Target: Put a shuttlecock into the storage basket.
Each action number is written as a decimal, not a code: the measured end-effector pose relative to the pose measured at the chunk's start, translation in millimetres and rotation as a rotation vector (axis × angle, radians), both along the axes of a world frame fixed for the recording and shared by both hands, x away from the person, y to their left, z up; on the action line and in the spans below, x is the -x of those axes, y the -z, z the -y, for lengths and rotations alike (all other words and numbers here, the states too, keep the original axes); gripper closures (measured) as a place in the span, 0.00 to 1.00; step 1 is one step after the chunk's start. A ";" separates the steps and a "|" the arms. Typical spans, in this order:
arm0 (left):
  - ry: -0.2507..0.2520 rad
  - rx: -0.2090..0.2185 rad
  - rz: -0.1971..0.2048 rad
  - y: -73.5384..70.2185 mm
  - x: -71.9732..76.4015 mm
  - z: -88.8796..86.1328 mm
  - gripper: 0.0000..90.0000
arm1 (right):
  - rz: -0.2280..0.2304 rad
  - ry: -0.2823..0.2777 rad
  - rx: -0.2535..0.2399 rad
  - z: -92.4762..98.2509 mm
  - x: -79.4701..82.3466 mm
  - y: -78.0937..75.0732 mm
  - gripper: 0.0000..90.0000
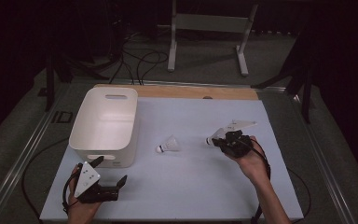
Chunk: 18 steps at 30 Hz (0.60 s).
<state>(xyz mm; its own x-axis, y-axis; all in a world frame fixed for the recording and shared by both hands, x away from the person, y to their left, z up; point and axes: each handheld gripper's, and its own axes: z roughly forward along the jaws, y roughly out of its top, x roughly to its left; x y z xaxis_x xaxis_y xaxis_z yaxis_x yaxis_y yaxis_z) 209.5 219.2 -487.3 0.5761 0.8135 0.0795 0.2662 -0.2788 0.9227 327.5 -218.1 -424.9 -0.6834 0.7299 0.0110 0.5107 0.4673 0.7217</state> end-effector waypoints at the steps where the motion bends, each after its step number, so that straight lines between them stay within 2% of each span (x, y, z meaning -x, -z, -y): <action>1: 0.000 -0.001 0.000 0.0 0.0 0.0 0.00 | 0.003 0.000 0.000 -0.4 -0.1 -0.5 0.99; 10: 0.000 -0.001 0.000 0.1 -0.1 0.0 0.00 | 0.002 -0.013 -0.030 -1.4 -1.4 -8.0 0.99; 18: 0.001 -0.002 -0.001 0.3 -0.1 0.3 0.00 | 0.011 -0.026 -0.032 -3.7 -2.9 -14.4 0.99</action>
<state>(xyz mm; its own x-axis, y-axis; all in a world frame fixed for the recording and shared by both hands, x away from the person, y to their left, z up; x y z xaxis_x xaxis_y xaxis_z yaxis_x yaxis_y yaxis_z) 209.6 218.9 -487.6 0.5769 0.8128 0.0808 0.2666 -0.2808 0.9220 330.4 -214.4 -410.5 -0.7023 0.7114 0.0267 0.4905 0.4564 0.7423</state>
